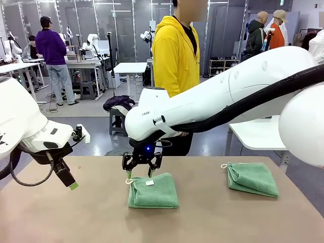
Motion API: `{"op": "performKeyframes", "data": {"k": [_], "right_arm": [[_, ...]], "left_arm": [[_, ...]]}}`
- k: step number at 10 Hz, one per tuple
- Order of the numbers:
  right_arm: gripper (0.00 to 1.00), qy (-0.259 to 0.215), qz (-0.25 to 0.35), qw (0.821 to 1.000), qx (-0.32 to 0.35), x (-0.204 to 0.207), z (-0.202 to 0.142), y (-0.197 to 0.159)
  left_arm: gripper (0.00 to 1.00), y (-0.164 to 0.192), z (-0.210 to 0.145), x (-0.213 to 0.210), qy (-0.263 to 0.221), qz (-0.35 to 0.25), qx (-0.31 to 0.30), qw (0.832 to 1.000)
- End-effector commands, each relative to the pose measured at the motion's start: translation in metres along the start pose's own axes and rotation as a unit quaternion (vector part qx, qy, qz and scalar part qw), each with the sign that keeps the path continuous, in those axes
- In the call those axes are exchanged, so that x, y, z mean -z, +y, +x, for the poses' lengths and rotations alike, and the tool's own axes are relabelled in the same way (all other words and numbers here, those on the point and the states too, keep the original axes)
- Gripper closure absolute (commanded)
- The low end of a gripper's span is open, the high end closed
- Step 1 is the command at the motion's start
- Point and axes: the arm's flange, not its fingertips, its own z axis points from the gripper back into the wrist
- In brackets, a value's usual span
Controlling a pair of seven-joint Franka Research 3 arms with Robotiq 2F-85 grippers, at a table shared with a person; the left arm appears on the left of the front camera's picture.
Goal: Fold the towels and place them in the basket.
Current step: When a person lays out a Towel with hook on the table, fold it in half twice.
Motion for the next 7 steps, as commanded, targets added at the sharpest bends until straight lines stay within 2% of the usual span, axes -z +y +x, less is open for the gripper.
{"op": "performKeyframes", "data": {"k": [1,2,7], "right_arm": [[0.00,-0.006,0.024,1.000,0.009,-0.003,-0.011,-0.018],[0.00,0.000,0.000,1.000,0.000,0.000,0.000,0.000],[0.00,0.000,0.000,1.000,0.000,0.000,0.000,0.000]], "left_arm": [[0.00,-0.002,0.001,0.001,0.003,0.002,-0.008,1.000],[0.00,-0.002,0.001,0.001,0.003,0.002,-0.008,1.000],[0.00,-0.002,0.001,0.001,0.003,0.002,-0.008,1.000]]}}
